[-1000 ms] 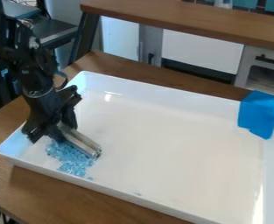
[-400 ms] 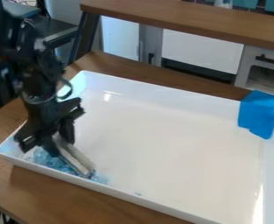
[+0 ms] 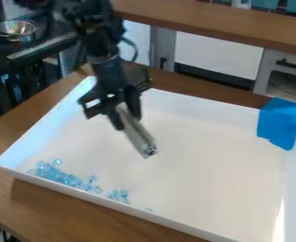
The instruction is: Sweep into pile
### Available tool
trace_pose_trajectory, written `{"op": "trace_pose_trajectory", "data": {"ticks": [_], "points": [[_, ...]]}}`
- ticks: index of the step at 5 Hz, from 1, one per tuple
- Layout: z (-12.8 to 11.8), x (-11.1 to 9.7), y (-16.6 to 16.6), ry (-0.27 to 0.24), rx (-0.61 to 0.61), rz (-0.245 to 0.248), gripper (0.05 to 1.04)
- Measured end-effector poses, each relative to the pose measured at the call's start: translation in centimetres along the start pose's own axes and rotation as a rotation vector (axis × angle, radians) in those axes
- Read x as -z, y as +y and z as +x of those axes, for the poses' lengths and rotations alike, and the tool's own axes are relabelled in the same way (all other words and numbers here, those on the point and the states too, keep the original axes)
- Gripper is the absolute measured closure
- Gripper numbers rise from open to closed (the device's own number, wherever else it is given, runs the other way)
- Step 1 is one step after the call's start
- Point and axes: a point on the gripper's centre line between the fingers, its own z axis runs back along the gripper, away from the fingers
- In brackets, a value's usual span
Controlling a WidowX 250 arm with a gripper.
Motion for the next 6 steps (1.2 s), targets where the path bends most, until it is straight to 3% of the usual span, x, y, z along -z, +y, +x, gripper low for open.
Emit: {"op": "trace_pose_trajectory", "data": {"ticks": [1, 2, 4, 6], "points": [[-1.6, 1.0, -2.0, 0.038, 0.167, 0.015, 0.716], [-4.5, 2.3, -3.5, 0.04, 0.464, 0.066, 0.716], [-5.7, 3.2, -3.9, 0.031, 0.591, 0.058, 0.716], [-6.9, 4.7, -2.1, 0.051, 0.606, 0.084, 0.716]]}}
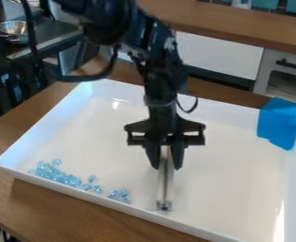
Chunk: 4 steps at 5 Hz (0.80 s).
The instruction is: Sweep into pile
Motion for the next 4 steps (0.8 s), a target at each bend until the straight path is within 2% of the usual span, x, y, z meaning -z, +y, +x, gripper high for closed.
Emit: {"op": "trace_pose_trajectory", "data": {"ticks": [2, 4], "points": [[-0.6, 0.8, 0.6, -0.013, 0.006, 0.016, 0.716], [0.2, 0.6, 3.0, -0.007, 0.028, 0.048, 0.716]]}}
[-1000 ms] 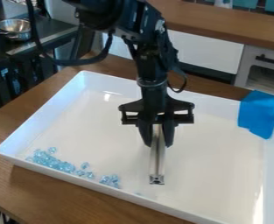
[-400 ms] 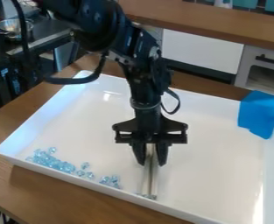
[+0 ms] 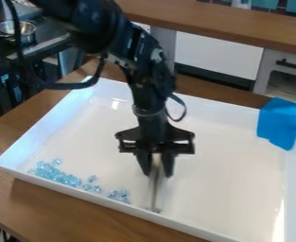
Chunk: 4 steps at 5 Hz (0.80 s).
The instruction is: Sweep into pile
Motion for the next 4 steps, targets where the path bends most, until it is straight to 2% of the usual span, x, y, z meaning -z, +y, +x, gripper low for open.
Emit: {"op": "trace_pose_trajectory", "data": {"ticks": [2, 3, 4], "points": [[0.3, -0.3, 3.0, 0.047, 0.174, 0.084, 0.716], [0.4, -0.3, 3.7, 0.047, 0.212, 0.091, 0.716], [0.6, -0.6, 5.9, 0.043, 0.212, 0.097, 0.716]]}}
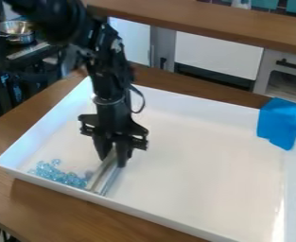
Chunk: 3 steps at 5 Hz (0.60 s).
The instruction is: Sweep into pile
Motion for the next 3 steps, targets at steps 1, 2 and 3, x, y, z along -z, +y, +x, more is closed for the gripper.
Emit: {"op": "trace_pose_trajectory", "data": {"ticks": [1, 2, 3], "points": [[-0.2, -0.1, 2.0, -0.012, 0.009, 0.008, 0.716], [-0.5, 0.2, 4.3, -0.018, -0.007, 0.024, 0.716], [-0.8, -0.4, 5.4, -0.007, -0.004, 0.014, 0.716]]}}
